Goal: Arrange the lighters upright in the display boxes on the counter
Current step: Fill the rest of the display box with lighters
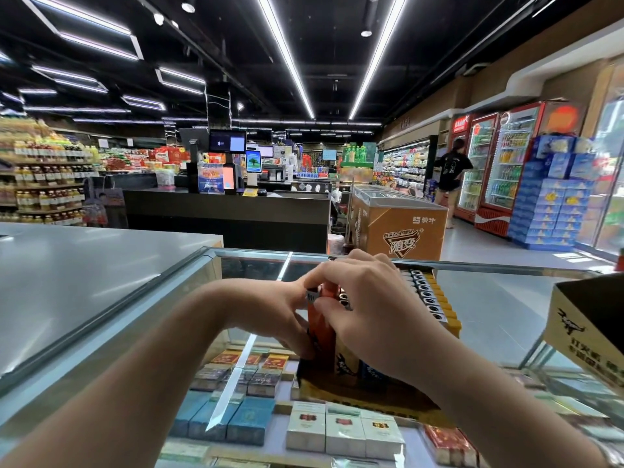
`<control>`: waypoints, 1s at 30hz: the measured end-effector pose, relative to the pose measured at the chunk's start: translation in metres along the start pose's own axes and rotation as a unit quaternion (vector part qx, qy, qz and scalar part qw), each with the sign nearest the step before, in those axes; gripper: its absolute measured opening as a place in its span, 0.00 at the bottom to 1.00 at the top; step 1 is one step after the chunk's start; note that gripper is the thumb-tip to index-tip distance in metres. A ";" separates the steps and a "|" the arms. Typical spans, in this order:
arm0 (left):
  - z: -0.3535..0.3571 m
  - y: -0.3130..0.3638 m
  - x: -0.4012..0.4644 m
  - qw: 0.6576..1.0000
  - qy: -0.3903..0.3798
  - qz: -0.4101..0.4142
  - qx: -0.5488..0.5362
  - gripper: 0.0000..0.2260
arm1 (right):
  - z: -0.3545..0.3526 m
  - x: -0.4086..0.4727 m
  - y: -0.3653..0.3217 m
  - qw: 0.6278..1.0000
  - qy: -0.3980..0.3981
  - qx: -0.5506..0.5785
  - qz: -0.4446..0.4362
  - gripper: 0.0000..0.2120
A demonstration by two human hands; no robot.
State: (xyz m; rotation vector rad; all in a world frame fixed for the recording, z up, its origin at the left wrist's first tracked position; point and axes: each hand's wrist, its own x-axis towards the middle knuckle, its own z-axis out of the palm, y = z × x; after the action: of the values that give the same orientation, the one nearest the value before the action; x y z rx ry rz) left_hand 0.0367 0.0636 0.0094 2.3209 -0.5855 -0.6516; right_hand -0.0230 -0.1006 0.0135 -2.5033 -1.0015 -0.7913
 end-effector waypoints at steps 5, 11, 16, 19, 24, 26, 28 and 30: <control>0.001 -0.003 0.001 1.000 0.019 0.007 0.007 0.48 | 0.003 -0.004 -0.003 0.998 0.007 -0.066 0.006 0.07; 0.003 0.000 -0.001 1.000 0.019 0.019 -0.001 0.45 | -0.001 -0.002 -0.004 0.992 -0.016 -0.126 0.009 0.10; 0.003 0.001 -0.001 0.999 0.027 0.013 0.022 0.44 | -0.005 -0.008 -0.002 0.996 -0.013 -0.084 0.014 0.19; 0.004 0.001 0.000 0.999 0.021 0.004 -0.032 0.52 | -0.016 -0.006 0.013 0.991 0.115 -0.043 0.056 0.18; 0.004 -0.001 0.004 0.999 0.037 -0.007 -0.020 0.56 | -0.045 -0.013 0.068 0.936 0.000 -0.043 0.348 0.21; 0.004 -0.001 0.005 0.999 0.039 -0.009 -0.016 0.55 | -0.045 -0.016 0.080 0.882 -0.120 0.035 0.455 0.27; 0.005 0.001 0.004 0.999 0.045 -0.016 -0.017 0.53 | -0.039 -0.015 0.081 0.850 -0.157 0.131 0.485 0.31; 0.007 0.004 0.003 0.999 0.048 -0.017 -0.021 0.53 | -0.034 -0.014 0.084 0.851 -0.142 0.187 0.470 0.36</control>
State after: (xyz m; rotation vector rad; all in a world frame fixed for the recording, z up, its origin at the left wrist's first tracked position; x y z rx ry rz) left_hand 0.0342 0.0554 0.0066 2.3139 -0.4845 -0.5605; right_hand 0.0158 -0.1835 0.0235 -2.3464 0.0978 0.0810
